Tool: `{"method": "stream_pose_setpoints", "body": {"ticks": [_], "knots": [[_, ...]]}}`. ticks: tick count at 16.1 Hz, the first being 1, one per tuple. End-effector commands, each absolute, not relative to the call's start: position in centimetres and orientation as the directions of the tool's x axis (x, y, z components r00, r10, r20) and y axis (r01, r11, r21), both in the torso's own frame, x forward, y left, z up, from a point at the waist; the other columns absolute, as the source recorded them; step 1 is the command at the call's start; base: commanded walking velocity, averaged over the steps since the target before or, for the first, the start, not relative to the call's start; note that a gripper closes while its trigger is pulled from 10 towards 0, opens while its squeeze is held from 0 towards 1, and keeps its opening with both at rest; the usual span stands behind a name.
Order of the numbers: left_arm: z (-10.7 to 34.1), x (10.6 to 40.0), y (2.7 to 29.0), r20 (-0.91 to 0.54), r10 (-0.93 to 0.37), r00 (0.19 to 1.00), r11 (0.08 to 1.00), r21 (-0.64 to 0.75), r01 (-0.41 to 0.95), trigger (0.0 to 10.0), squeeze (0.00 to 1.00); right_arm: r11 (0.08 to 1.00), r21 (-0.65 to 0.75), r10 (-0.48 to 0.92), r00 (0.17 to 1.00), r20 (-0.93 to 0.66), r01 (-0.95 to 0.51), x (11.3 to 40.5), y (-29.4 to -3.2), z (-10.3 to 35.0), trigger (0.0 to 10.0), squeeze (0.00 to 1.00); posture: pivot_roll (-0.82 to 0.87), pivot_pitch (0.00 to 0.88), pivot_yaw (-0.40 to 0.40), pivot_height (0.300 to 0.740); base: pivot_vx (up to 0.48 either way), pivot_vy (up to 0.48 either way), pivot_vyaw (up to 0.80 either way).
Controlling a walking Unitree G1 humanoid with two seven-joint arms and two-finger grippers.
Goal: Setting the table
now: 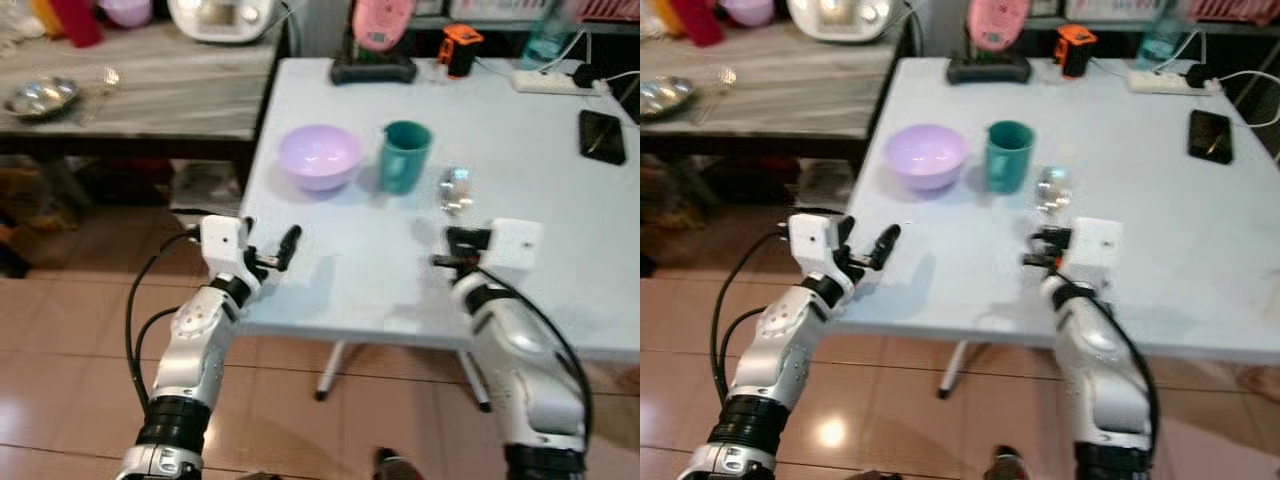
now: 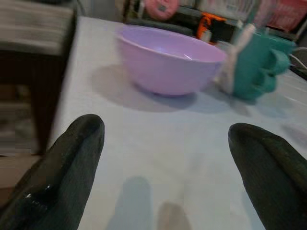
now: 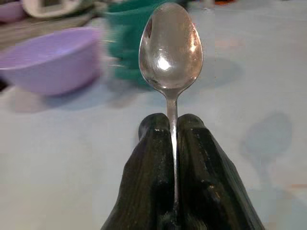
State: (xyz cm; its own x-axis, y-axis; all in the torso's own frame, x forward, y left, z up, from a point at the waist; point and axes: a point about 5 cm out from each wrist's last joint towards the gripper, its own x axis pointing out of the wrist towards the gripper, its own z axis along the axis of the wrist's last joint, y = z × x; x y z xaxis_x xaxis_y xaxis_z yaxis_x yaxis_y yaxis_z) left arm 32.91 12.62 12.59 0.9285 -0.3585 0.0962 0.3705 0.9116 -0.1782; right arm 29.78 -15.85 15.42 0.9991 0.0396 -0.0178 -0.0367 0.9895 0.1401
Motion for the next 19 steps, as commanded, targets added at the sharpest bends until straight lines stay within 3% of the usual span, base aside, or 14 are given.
{"method": "stream_pose_setpoints", "body": {"ticks": [1,19], "knots": [[12.5,33.0,12.6,0.089,-0.355,0.931,0.915,-0.172,0.365,10.0,0.00,0.990,0.134,0.033,0.999,0.000,-0.033,29.9,-16.1,15.7,10.0,0.00,-0.27,0.136,0.050,0.740,0.000,0.412,0.00],[12.3,33.4,11.2,0.102,-0.350,0.931,0.917,-0.168,0.363,10.0,0.00,0.991,0.123,0.044,0.995,0.085,-0.054,29.9,-15.8,16.2,10.0,0.00,-0.27,0.112,0.062,0.740,0.000,0.434,0.00]]}}
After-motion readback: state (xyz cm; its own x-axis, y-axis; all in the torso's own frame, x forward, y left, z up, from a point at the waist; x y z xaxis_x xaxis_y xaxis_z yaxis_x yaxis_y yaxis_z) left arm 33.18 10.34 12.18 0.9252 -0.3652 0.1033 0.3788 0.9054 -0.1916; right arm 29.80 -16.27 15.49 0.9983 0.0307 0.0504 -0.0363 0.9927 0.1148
